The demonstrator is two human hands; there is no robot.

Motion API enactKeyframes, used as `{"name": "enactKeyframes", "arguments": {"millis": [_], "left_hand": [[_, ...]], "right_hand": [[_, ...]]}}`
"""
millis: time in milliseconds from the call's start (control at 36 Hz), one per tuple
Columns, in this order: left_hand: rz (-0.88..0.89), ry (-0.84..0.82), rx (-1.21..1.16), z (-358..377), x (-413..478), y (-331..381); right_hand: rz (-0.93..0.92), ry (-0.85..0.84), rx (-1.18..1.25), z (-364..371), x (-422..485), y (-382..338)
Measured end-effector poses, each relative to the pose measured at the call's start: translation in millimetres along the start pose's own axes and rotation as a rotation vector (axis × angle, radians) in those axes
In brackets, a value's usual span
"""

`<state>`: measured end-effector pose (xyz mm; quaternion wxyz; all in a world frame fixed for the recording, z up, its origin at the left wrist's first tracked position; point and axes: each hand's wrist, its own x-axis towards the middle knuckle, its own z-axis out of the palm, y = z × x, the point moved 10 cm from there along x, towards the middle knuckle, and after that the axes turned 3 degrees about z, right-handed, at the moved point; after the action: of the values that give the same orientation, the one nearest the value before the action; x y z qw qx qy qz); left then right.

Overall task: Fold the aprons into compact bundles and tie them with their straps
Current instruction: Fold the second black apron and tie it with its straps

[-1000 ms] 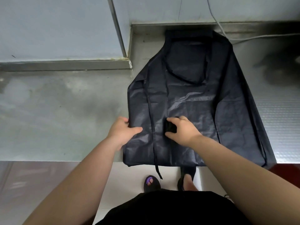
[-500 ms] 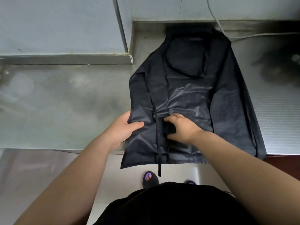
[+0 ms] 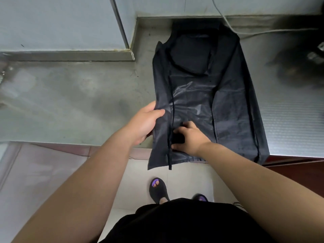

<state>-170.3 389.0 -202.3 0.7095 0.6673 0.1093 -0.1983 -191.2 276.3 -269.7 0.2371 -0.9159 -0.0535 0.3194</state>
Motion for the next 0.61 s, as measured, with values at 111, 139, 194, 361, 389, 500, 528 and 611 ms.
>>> {"name": "enactKeyframes", "arguments": {"millis": [111,139,194,361,389,500,528,611], "left_hand": [[-0.004,0.034,-0.005,-1.6,-2.9,-2.7],[-0.002,0.035,-0.01,-2.7,-3.4,-2.5],[-0.007,0.042,-0.005,-4.1,-4.6,-5.1],[-0.004,0.103,-0.076,-0.2,-4.8,-12.4],[-0.009,0.086,-0.085,4.8,-4.3,-13.7],[-0.064,0.017,-0.127,25.4,-4.4,-20.2],[-0.08,0.009,-0.121,26.1,-3.4,-22.8],[-0.13,0.025,-0.118,20.4,-3.2,-35.3]], "right_hand": [[0.044,0.107,-0.18,2.9,2.4,-5.0],[0.052,0.131,-0.191,1.5,2.6,-5.3],[0.049,0.137,-0.166,2.5,2.7,-2.9],[0.078,-0.032,0.216,1.4,4.2,7.1],[0.108,-0.038,0.327,0.4,5.5,10.7],[0.205,0.039,0.239,-7.4,7.8,23.1],[0.224,0.072,0.183,-11.9,8.7,23.2],[0.266,0.111,0.131,-17.7,13.8,25.8]]}}
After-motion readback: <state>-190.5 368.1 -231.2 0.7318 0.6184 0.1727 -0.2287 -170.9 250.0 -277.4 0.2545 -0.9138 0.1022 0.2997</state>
